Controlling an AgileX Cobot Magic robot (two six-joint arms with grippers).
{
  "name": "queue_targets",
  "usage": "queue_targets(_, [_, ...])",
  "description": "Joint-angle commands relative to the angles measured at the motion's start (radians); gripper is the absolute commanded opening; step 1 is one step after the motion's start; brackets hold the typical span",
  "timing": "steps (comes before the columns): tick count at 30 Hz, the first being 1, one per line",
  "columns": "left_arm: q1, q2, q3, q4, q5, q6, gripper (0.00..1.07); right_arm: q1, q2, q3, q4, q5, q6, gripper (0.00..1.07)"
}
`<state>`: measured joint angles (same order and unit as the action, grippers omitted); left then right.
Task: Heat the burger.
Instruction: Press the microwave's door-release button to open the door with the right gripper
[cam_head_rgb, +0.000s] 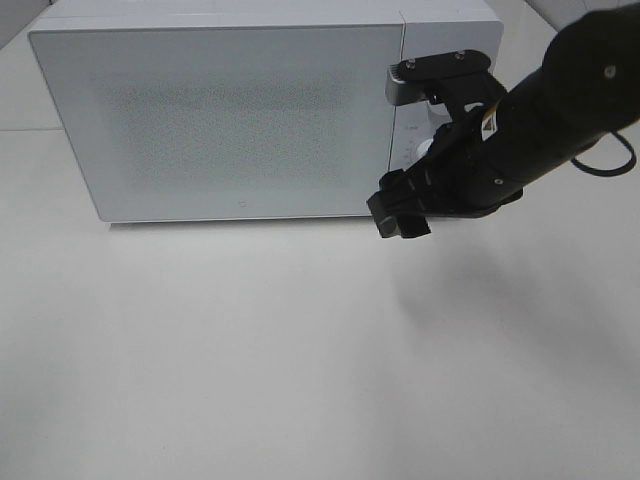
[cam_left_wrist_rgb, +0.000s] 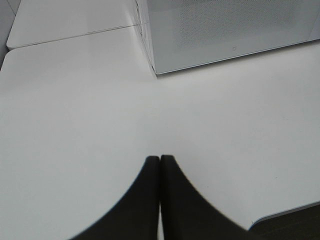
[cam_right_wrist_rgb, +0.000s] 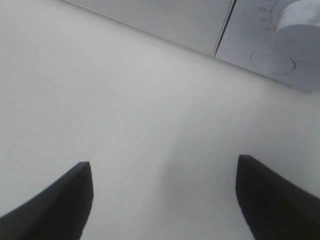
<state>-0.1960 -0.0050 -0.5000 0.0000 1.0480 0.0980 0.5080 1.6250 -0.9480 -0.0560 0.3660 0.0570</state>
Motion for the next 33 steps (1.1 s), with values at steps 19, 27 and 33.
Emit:
queue_targets(19, [0.002,-0.021,0.003,-0.005,-0.014,-0.004,0.0,-0.346,-0.202,0.004,-0.036,0.46,0.153,0.74])
queue_targets(27, [0.002,-0.021,0.003,-0.005,-0.014,-0.004,0.0,-0.345,-0.556,0.153,-0.033,0.556,0.171,0.74])
queue_targets(33, [0.002,-0.021,0.003,-0.005,-0.014,-0.004,0.0,-0.345,-0.787,0.246,-0.03,0.649,0.171,0.74])
